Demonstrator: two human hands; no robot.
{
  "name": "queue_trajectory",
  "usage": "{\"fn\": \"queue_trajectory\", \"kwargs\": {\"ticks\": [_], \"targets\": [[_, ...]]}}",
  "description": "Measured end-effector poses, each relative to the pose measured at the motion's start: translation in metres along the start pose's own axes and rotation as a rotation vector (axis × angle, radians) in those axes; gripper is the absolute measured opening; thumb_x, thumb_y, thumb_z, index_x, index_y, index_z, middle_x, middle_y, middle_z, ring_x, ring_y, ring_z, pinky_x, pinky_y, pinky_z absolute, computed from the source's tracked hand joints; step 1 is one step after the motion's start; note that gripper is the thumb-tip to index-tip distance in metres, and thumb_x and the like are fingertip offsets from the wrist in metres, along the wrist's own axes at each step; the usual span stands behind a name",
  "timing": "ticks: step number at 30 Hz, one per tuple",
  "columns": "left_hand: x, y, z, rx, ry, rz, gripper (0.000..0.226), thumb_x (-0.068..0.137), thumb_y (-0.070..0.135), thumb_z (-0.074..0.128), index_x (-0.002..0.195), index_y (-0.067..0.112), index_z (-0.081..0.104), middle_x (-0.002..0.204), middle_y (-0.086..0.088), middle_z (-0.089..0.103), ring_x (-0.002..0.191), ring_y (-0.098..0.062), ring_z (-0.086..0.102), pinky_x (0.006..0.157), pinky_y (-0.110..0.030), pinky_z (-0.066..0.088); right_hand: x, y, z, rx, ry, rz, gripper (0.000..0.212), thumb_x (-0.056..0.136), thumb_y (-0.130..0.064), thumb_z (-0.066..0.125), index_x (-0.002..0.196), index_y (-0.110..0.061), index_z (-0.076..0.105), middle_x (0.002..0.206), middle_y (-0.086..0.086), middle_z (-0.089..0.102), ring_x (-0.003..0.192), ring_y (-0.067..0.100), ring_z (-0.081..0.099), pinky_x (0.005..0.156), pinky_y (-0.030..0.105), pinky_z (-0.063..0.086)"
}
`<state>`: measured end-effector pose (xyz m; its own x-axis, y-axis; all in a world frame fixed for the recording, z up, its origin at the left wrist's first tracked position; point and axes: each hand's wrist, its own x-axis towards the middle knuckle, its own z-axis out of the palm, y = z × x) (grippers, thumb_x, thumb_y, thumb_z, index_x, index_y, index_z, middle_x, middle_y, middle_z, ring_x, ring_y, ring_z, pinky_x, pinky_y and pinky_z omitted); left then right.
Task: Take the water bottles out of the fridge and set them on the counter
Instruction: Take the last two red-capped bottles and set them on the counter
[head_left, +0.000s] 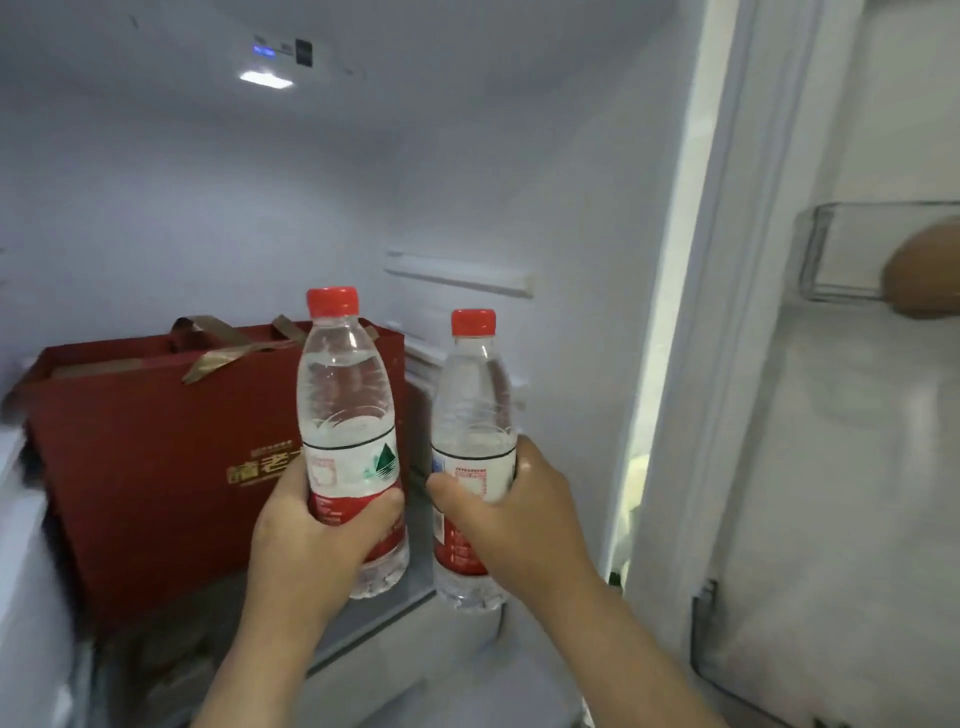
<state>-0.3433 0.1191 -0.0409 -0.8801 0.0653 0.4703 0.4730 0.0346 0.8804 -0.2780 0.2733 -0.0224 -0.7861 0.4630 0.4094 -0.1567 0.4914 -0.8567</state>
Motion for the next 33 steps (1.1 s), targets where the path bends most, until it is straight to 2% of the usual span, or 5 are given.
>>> {"fn": "queue_trajectory", "kwargs": {"ticks": [11, 18, 25, 30, 33], "targets": [[-0.084, 0.104, 0.058, -0.291, -0.379, 0.15, 0.058, 0.035, 0.056, 0.085, 0.091, 0.043, 0.073, 0.094, 0.001, 0.078, 0.085, -0.021, 0.075, 0.07, -0.037, 0.058, -0.092, -0.05, -0.158, 0.036, 0.132, 0.041, 0.043, 0.054, -0.049, 0.076, 0.092, -0.033, 0.065, 0.083, -0.014, 0.075, 0.073, 0.004, 0.072, 0.069, 0.038, 0.063], [-0.166, 0.176, 0.132, -0.305, -0.546, 0.176, 0.072, 0.035, 0.05, 0.081, 0.1, 0.022, 0.069, 0.091, 0.002, 0.079, 0.083, -0.018, 0.075, 0.064, -0.027, 0.059, -0.174, -0.054, -0.287, -0.006, 0.215, 0.08, 0.04, 0.058, -0.044, 0.079, 0.095, -0.035, 0.066, 0.085, -0.019, 0.075, 0.077, 0.0, 0.072, 0.07, 0.03, 0.06], [-0.261, 0.249, 0.217, -0.379, -0.711, 0.167, 0.049, 0.036, 0.048, 0.076, 0.084, 0.04, 0.072, 0.084, 0.013, 0.077, 0.077, -0.005, 0.074, 0.055, -0.017, 0.055, -0.26, -0.059, -0.418, -0.134, 0.384, 0.061, 0.042, 0.053, -0.056, 0.077, 0.092, -0.043, 0.066, 0.084, -0.015, 0.076, 0.078, 0.004, 0.073, 0.069, 0.032, 0.059], [-0.33, 0.296, 0.278, -0.447, -0.865, 0.166, 0.052, 0.041, 0.046, 0.078, 0.09, 0.03, 0.07, 0.084, 0.009, 0.078, 0.077, -0.008, 0.074, 0.062, -0.021, 0.055, -0.319, -0.055, -0.504, -0.205, 0.581, 0.109, 0.029, 0.066, -0.034, 0.084, 0.09, -0.035, 0.066, 0.078, -0.029, 0.069, 0.071, -0.005, 0.068, 0.053, 0.01, 0.049], [-0.378, 0.323, 0.328, -0.472, -0.971, 0.107, 0.034, 0.051, 0.032, 0.085, 0.082, 0.033, 0.071, 0.08, 0.013, 0.077, 0.073, -0.007, 0.073, 0.062, -0.023, 0.051, -0.36, -0.054, -0.558, -0.294, 0.683, 0.154, 0.033, 0.065, -0.039, 0.08, 0.095, -0.038, 0.065, 0.084, -0.022, 0.073, 0.076, -0.003, 0.069, 0.066, 0.024, 0.056]]}}
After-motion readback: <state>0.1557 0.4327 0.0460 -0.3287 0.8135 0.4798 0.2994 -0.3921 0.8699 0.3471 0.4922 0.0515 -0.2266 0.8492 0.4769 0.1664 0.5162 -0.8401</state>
